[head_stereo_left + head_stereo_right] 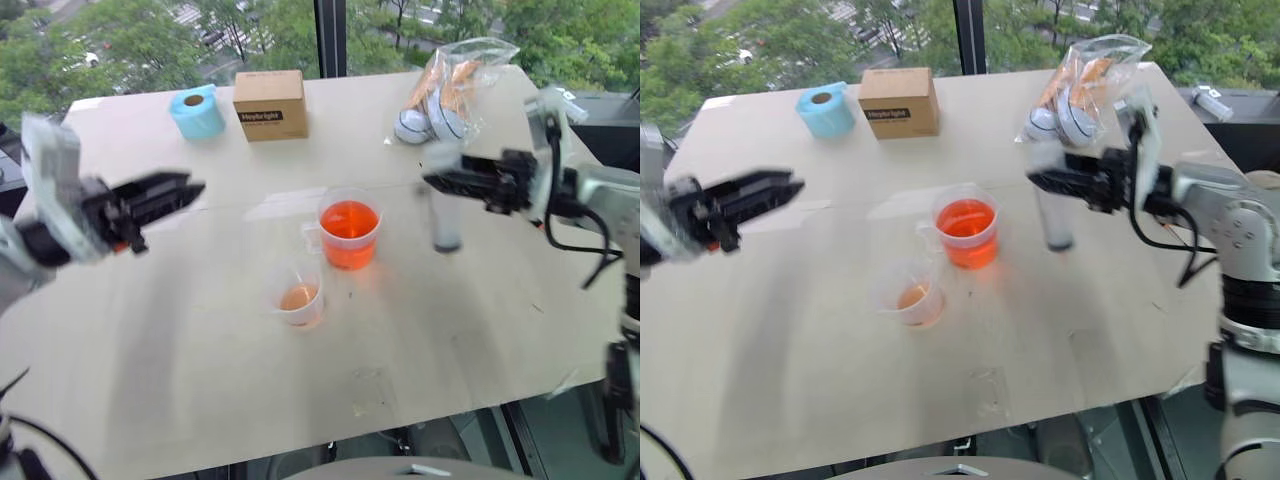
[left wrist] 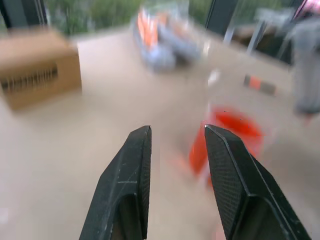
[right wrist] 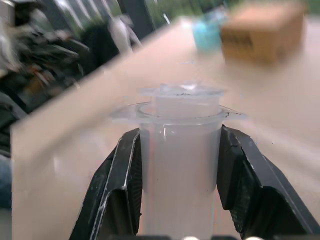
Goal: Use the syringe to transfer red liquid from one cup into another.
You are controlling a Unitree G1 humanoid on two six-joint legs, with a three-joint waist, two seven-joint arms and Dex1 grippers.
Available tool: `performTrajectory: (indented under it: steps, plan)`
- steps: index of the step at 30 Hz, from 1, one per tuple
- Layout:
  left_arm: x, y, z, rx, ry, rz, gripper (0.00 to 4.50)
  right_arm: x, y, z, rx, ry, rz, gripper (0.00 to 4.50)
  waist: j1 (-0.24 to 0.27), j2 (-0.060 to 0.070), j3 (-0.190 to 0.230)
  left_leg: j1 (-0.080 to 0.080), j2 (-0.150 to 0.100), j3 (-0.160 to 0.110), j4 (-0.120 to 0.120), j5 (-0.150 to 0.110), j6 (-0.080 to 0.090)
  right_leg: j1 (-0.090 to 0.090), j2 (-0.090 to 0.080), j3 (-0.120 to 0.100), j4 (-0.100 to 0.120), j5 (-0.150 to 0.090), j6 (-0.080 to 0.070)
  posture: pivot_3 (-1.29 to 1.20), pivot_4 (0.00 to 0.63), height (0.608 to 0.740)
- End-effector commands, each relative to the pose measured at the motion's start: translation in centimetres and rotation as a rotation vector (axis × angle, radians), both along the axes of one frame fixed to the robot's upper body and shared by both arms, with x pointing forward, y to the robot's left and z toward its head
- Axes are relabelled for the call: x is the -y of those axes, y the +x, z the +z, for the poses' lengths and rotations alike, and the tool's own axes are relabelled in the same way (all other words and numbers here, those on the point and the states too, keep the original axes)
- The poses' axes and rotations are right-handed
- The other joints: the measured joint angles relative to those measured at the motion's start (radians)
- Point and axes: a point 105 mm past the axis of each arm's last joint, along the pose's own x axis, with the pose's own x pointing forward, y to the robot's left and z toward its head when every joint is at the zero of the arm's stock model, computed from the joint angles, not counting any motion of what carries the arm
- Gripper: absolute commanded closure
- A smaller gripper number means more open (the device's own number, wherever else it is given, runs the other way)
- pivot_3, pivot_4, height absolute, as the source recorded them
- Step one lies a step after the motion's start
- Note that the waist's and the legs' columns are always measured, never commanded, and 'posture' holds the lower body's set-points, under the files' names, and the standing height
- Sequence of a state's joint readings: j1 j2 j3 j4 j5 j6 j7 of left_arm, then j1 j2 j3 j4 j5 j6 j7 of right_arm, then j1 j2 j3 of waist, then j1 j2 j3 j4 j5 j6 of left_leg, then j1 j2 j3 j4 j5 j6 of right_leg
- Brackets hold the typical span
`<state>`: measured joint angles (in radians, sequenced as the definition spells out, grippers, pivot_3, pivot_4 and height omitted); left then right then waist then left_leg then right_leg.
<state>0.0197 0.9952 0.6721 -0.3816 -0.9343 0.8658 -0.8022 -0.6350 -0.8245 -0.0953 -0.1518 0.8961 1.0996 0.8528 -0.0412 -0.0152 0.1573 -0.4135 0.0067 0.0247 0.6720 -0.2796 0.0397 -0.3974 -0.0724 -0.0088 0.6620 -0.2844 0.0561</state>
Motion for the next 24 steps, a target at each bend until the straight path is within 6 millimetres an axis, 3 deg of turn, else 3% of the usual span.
performTrajectory:
  steps: [1, 3, 6, 8, 9, 12, 15, 21, 24]
  plan:
    - [-0.4, -0.8, -1.4, 0.02, 0.096, 0.026, 2.82, 1.1, 0.3, -3.5, -0.064, -0.162, -0.062, 2.9, -0.001, 0.0, 0.0, 0.001, 0.001, 0.0, 0.0, 0.0, 0.0, 0.0, 0.0, 0.0, 0.0, 0.0, 0.0, 0.0, 0.15, 0.74]
    - [-0.3, -0.8, -3.8, 0.005, 0.153, 0.04, 2.82, 2.1, 1.6, -6.5, -0.098, -0.263, -0.159, 2.9, 0.003, 0.0, -0.001, 0.001, 0.001, 0.001, 0.001, 0.0, 0.0, 0.0, 0.0, 0.001, 0.001, 0.0, -0.001, 0.0, 0.15, 0.74]
    - [-0.2, -0.4, -6.3, 0.009, 0.142, 0.112, 2.82, 2.8, 3.6, -8.8, -0.062, -0.346, -0.264, 2.9, 0.011, -0.001, -0.002, 0.002, 0.0, 0.001, 0.002, 0.0, 0.001, 0.002, -0.001, 0.001, 0.001, 0.001, -0.001, 0.0, 0.15, 0.74]
    - [0.3, -0.6, -7.7, 0.017, 0.152, 0.132, 2.91, 2.5, 4.9, -8.9, 0.014, -0.354, -0.291, 1.91, 0.017, -0.006, -0.006, 0.003, 0.0, 0.0, 0.002, 0.0, 0.001, 0.003, -0.001, 0.001, 0.001, 0.001, -0.002, 0.0, 0.15, 0.74]
    - [0.4, -0.7, -8.4, 0.004, 0.159, 0.149, 2.91, 2.3, 5.3, -8.5, 0.029, -0.328, -0.298, 1.62, 0.022, -0.006, -0.006, 0.003, 0.0, 0.0, 0.003, 0.0, 0.001, 0.003, -0.001, 0.0, 0.001, 0.002, -0.002, 0.0, 0.15, 0.74]
    - [0.4, -1.0, -9.5, 0.007, 0.194, 0.186, 2.91, 2.4, 5.7, -7.2, 0.101, -0.275, -0.287, 0.07, 0.031, -0.006, -0.005, 0.0, 0.0, 0.0, 0.004, 0.0, 0.0, 0.001, -0.002, 0.0, 0.001, 0.002, -0.002, 0.0, 0.15, 0.74]
    - [0.5, -1.9, -10.6, -0.014, 0.229, 0.202, 2.91, 3.3, 5.0, -5.9, 0.152, -0.217, -0.256, 0.03, 0.032, -0.005, -0.005, -0.001, 0.0, -0.002, 0.004, 0.0, 0.0, 0.001, -0.002, -0.002, 0.0, 0.002, -0.002, 0.0, 0.15, 0.74]
    - [1.3, -4.2, -12.1, -0.059, 0.233, 0.182, 2.91, 7.1, 1.9, -4.9, 0.225, -0.109, -0.231, 0.03, 0.036, -0.005, -0.005, -0.001, 0.0, -0.002, 0.002, -0.001, 0.001, 0.002, -0.003, -0.002, -0.003, 0.002, -0.002, 0.0, 0.15, 0.74]
    - [1.5, -5.4, -12.7, -0.069, 0.231, 0.174, 2.91, 9.8, -1.7, -6.9, 0.202, -0.124, -0.168, 0.03, 0.04, -0.004, -0.006, 0.0, 0.0, -0.002, 0.002, -0.001, 0.002, 0.004, -0.003, -0.003, -0.003, 0.001, -0.002, 0.0, 0.15, 0.74]
